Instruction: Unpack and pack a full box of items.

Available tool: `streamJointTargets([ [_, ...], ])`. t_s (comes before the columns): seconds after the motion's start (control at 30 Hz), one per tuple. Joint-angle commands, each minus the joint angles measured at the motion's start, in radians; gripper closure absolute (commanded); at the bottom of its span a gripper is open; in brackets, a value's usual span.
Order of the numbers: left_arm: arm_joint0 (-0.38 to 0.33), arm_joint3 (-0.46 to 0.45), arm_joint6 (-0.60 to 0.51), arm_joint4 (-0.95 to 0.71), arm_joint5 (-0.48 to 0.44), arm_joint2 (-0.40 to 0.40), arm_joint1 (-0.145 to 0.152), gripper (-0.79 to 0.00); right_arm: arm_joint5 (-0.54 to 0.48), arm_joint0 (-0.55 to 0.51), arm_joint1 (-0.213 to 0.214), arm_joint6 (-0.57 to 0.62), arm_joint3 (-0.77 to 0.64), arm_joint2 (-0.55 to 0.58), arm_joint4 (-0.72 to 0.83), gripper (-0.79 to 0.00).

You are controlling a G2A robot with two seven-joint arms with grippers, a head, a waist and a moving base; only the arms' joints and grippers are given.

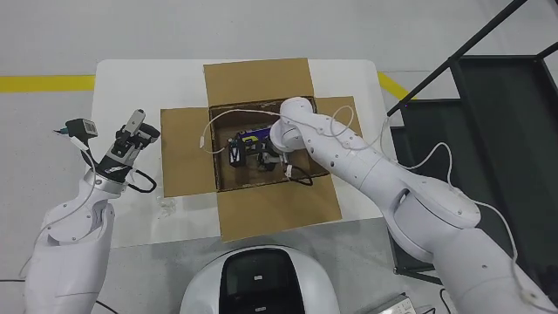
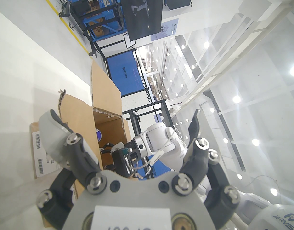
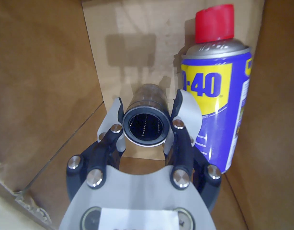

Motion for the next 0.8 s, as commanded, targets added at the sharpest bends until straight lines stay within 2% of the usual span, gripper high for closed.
streamJointTargets([
  [0.0, 0.0, 0.0, 0.0, 0.0, 0.0, 0.0, 0.0, -0.785, 0.012, -0.006, 0.002, 0.015, -0.003, 0.002, -0.001, -0.24],
  [0.03, 0.0, 0.0, 0.0, 0.0, 0.0, 0.0, 0.0, -0.785, 0.018, -0.009, 0.003, 0.018, -0.006, 0.003, -0.001, -0.73],
  [0.07, 0.0, 0.0, 0.0, 0.0, 0.0, 0.0, 0.0, -0.785, 0.02, -0.012, 0.003, 0.018, -0.007, 0.005, 0.002, -0.785],
  [0.57, 0.0, 0.0, 0.0, 0.0, 0.0, 0.0, 0.0, -0.785, 0.024, -0.047, 0.029, 0.037, -0.052, 0.039, -0.012, -0.785],
  [0.67, 0.0, 0.0, 0.0, 0.0, 0.0, 0.0, 0.0, -0.785, 0.02, -0.054, 0.035, 0.037, -0.058, 0.047, -0.013, -0.705],
  [0.77, 0.0, 0.0, 0.0, 0.0, 0.0, 0.0, 0.0, -0.785, 0.019, -0.06, 0.038, 0.036, -0.063, 0.053, -0.01, -0.563],
])
